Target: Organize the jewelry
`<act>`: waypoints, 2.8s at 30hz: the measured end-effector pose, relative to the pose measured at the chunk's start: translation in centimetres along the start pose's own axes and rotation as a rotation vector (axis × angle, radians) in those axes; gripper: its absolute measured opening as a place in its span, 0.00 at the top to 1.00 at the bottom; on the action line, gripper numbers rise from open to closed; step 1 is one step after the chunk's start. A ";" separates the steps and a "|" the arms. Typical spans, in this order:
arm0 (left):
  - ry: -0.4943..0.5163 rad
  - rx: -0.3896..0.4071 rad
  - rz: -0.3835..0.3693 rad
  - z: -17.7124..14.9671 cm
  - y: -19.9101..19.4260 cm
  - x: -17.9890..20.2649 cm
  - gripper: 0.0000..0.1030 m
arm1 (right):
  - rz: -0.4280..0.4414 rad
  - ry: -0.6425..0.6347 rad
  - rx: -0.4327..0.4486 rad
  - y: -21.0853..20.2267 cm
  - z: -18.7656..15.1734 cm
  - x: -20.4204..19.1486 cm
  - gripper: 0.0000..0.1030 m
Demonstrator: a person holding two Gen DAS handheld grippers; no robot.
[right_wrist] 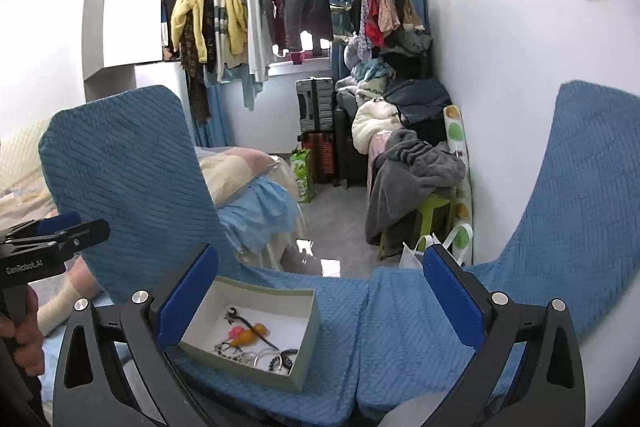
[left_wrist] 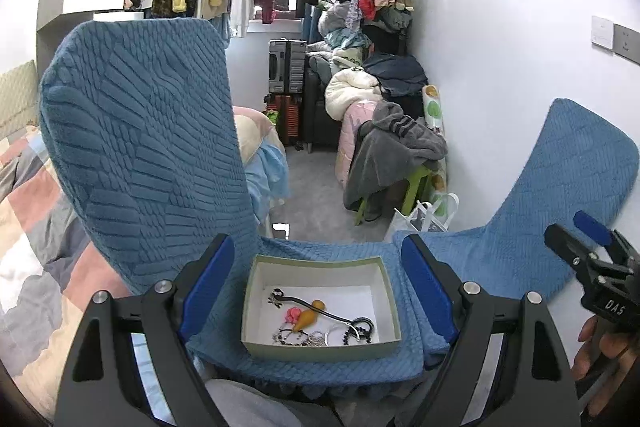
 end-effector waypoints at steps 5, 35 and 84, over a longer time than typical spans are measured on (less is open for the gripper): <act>0.017 -0.003 0.017 -0.7 -0.4 0.6 0.17 | -0.022 0.012 -0.037 -0.5 -1.8 0.3 0.00; 0.023 -0.151 0.029 -7.0 2.0 1.9 0.17 | -0.006 0.040 -0.207 0.8 -9.8 -0.2 0.00; 0.009 -0.197 0.073 -8.6 3.0 1.5 0.17 | -0.003 0.046 -0.213 0.8 -9.9 -0.1 0.00</act>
Point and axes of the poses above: each gripper's, at about its wrist camera, not at the fingertips, and y roughly the way its jaws point, x to its right, z to its top, the point moved 6 cm from there along y, roughly the way its jaws point, and after that the axes turned 5 degrees about z, right-handed, at the moved point
